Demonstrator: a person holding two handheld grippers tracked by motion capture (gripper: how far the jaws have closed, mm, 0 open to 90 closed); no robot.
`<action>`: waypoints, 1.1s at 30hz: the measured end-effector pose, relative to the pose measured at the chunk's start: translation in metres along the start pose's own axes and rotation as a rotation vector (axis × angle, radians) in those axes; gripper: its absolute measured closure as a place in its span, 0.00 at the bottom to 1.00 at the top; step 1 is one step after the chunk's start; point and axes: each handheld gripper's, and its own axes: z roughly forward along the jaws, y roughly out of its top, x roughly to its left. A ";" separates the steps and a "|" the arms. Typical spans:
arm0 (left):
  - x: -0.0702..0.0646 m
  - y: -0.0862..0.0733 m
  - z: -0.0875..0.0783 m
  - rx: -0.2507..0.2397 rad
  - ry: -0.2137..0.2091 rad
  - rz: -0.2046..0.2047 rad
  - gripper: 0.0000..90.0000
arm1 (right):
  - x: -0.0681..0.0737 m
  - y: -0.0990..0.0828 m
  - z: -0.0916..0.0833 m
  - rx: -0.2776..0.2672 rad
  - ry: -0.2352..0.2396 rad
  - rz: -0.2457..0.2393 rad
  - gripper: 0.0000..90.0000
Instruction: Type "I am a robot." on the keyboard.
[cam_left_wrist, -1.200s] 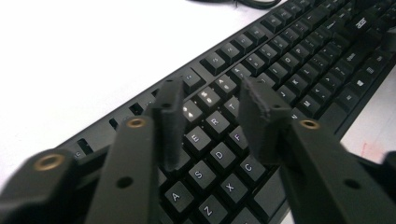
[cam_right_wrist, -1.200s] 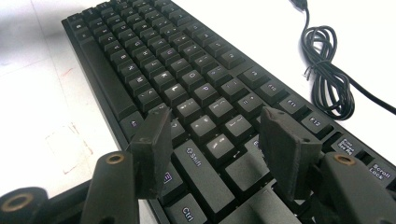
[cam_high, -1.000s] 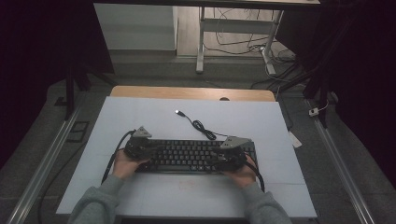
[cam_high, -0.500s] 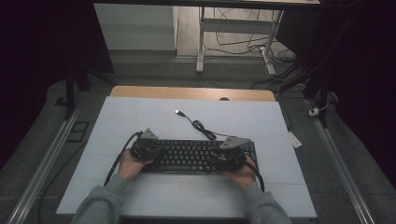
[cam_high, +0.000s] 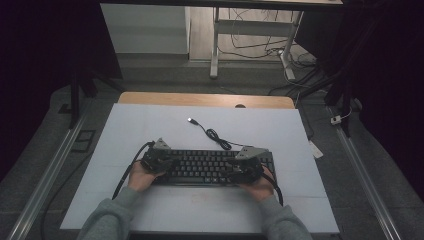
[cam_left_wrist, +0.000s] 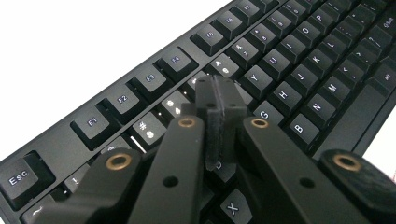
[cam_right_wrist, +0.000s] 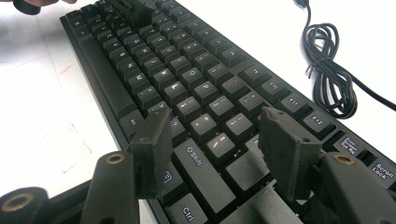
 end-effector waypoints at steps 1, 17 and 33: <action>0.000 0.000 0.000 0.000 0.000 0.001 0.98 | 0.000 0.000 0.000 0.000 0.000 0.000 0.50; 0.002 0.000 -0.014 -0.051 0.012 -0.019 0.98 | 0.000 0.000 -0.002 -0.007 -0.006 0.003 0.50; 0.009 -0.015 -0.046 -0.125 0.004 -0.079 0.67 | -0.001 0.001 -0.003 -0.010 -0.003 0.003 0.50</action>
